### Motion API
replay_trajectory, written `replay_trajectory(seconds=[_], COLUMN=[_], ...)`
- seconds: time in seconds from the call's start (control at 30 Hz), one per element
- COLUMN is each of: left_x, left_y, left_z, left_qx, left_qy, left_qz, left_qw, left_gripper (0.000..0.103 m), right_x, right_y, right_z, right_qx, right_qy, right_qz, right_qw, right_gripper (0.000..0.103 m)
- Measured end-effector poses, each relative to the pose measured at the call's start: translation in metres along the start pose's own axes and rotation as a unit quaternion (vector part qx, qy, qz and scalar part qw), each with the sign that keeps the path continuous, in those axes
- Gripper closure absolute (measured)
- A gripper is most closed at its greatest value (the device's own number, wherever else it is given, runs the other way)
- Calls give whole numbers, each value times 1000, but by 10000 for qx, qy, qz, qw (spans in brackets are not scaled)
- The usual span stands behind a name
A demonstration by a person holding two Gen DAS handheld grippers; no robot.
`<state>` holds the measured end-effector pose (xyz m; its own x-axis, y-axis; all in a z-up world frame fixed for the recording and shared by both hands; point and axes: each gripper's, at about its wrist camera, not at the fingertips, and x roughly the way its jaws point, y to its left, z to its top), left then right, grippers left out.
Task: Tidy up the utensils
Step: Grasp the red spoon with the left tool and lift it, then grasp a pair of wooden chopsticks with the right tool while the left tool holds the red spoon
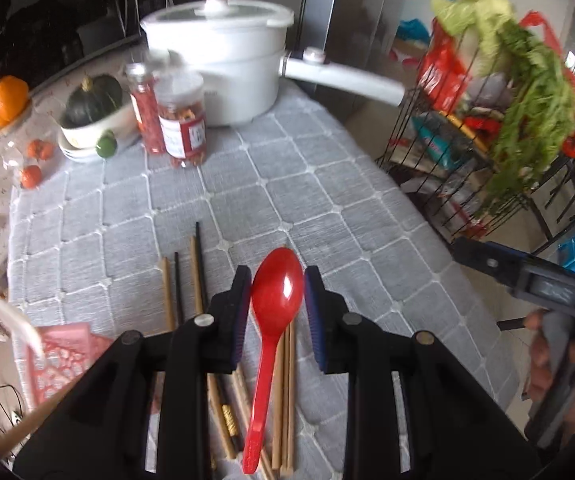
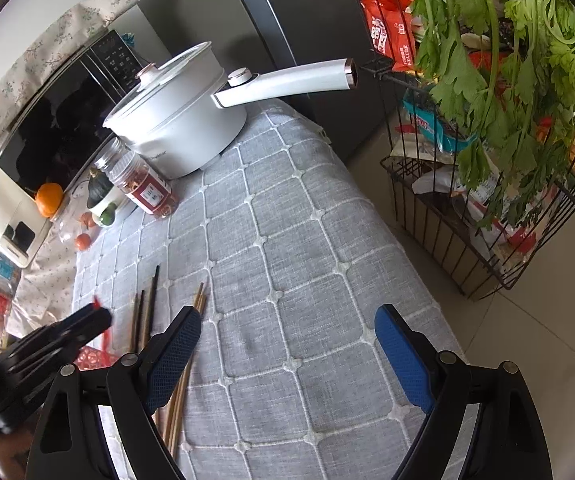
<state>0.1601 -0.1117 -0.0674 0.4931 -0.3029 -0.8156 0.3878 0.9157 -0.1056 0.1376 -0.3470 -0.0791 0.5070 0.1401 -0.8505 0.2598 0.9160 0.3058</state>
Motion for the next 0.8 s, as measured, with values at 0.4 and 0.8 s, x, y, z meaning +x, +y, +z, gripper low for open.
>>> replay_trajectory(seconds=[0.4, 0.8], left_x=[-78, -109], left_y=[37, 44], left_z=[-41, -50], left_qx=[-591, -572], left_qy=[-1044, -1563], left_qz=[-387, -706], left_qw=[9920, 9835], left_gripper=[74, 74], right_x=[28, 95], right_y=[48, 97], right_z=[-17, -20], right_qx=[-464, -521], right_qy=[378, 1123], right_qz=[118, 968], right_qw=[9981, 9876], right_gripper=[13, 78])
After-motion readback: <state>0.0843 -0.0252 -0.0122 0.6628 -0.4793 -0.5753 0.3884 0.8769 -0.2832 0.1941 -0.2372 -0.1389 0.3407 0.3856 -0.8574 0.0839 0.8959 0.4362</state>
